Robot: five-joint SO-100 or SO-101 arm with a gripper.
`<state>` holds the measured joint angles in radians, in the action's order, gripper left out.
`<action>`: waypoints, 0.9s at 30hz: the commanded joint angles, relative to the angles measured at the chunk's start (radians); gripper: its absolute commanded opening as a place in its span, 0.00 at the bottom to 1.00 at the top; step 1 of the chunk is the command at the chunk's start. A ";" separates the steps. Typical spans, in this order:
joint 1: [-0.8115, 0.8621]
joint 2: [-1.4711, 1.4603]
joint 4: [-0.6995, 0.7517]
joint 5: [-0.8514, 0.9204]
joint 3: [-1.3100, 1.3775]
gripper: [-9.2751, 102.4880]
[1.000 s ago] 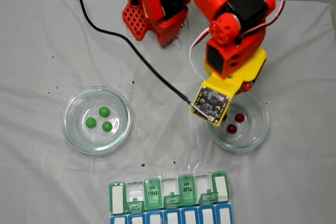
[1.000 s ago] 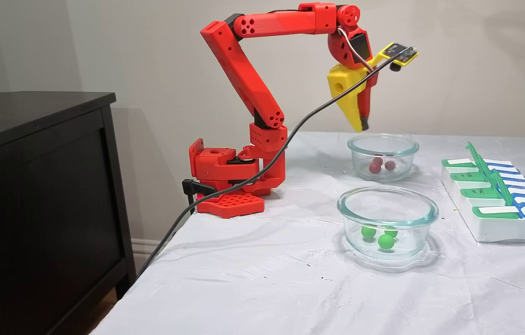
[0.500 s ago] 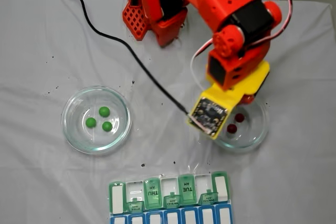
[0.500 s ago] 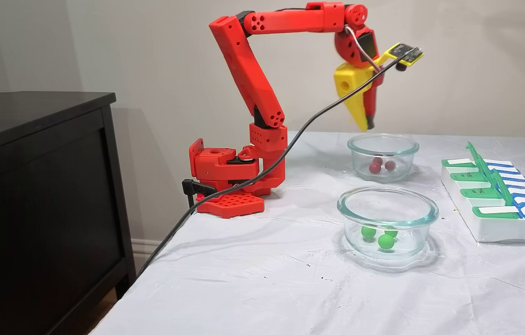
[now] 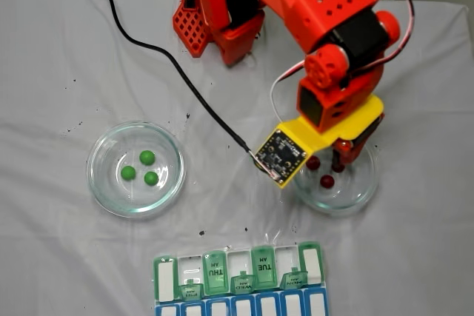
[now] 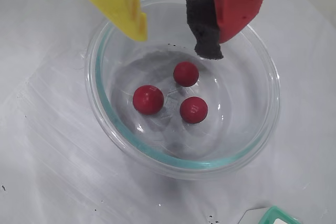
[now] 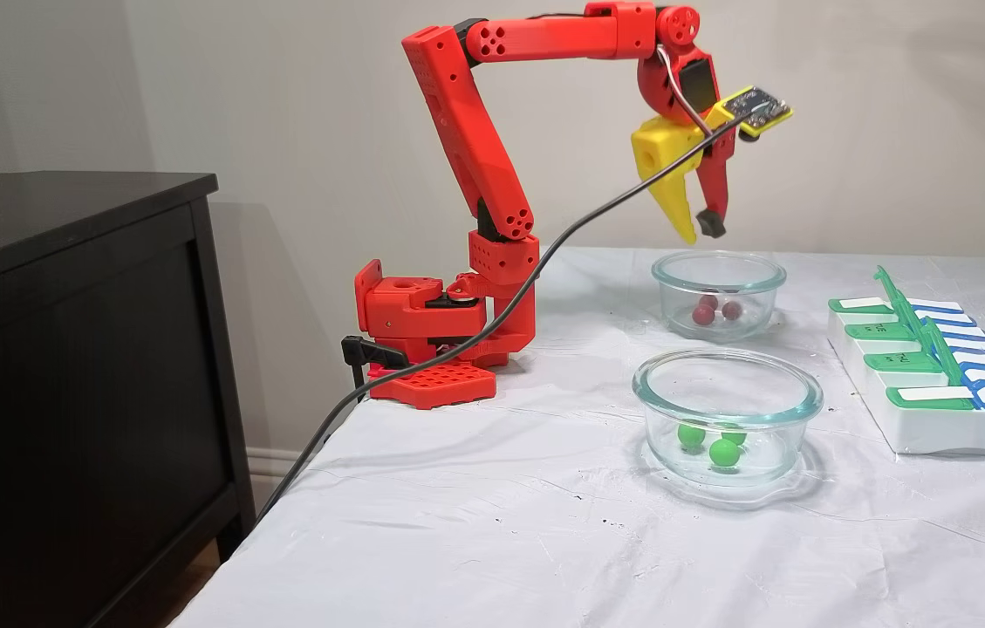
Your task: Sort medicines into box.
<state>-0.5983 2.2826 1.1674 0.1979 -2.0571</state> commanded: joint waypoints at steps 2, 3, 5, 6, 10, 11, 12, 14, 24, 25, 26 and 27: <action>-0.028 0.035 -0.081 -0.034 -0.032 0.29; -0.032 0.021 -0.100 -0.043 -0.044 0.29; -0.040 -0.005 -0.115 -0.060 -0.054 0.29; -0.041 -0.009 -0.120 -0.066 -0.057 0.29; -0.058 -0.032 -0.118 -0.083 -0.058 0.30; -0.061 -0.044 -0.120 -0.087 -0.058 0.30; -0.063 -0.058 -0.127 -0.091 -0.058 0.30; -0.060 -0.091 -0.153 -0.094 -0.060 0.30; -0.074 -0.195 -0.173 -0.114 -0.044 0.31; -0.077 -0.202 -0.178 -0.112 -0.043 0.31; -0.078 -0.209 -0.183 -0.109 -0.043 0.31; -0.080 -0.213 -0.189 -0.106 -0.041 0.31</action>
<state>-0.6596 2.0632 0.9971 0.0874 -2.1368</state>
